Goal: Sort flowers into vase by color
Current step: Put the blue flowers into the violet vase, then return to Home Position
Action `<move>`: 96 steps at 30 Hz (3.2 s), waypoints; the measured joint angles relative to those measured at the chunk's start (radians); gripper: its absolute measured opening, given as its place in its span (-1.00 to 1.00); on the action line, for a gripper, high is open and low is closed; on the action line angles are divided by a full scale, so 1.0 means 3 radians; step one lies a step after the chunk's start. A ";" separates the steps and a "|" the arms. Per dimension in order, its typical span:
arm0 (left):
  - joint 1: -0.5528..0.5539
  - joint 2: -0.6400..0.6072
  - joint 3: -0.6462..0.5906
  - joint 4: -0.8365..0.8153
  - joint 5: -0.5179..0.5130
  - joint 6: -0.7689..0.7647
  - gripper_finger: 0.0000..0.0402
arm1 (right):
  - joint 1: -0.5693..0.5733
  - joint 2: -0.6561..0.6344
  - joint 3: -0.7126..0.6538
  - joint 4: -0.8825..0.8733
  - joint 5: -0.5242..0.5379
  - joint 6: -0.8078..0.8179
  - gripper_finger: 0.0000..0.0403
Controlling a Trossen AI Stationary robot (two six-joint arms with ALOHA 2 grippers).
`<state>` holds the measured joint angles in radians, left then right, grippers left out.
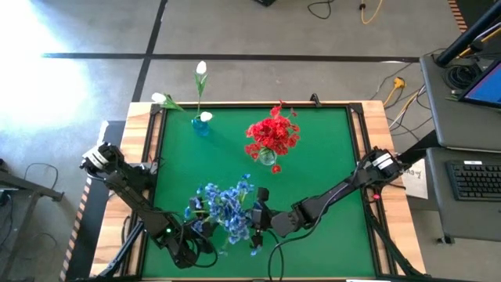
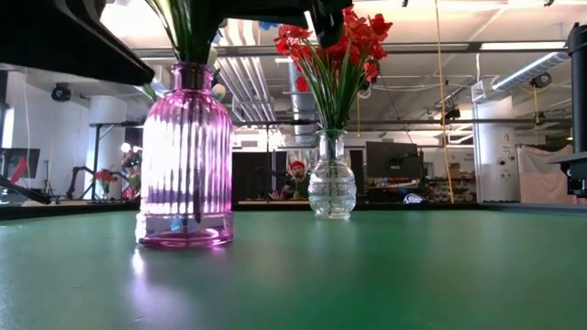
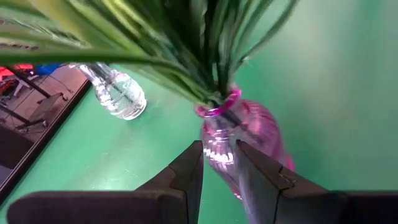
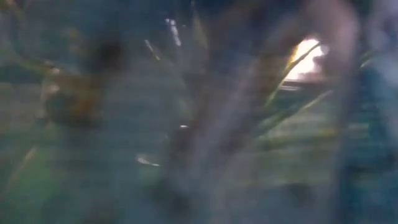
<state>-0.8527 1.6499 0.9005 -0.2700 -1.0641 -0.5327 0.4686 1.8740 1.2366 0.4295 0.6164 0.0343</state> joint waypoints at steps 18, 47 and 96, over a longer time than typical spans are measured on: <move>-0.0291 -0.0229 0.0348 -0.0811 0.0001 -0.0127 -0.62 | 0.0075 -0.0181 0.0033 -0.0143 0.0132 0.0026 -0.31; -0.1413 -0.0317 0.1276 -0.2226 -0.0048 -0.0559 -0.62 | 0.0212 -0.1126 0.0036 -0.1622 0.0128 0.0067 -0.01; -0.1217 -0.2770 -0.1410 0.0380 0.1497 0.0512 -1.00 | 0.0539 -0.3595 -0.1957 -0.0677 0.0011 -0.0364 -0.01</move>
<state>-1.2178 0.8190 0.4776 -0.1558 -0.6152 -0.3793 0.6304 0.7956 0.6494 0.2264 0.6197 -0.0748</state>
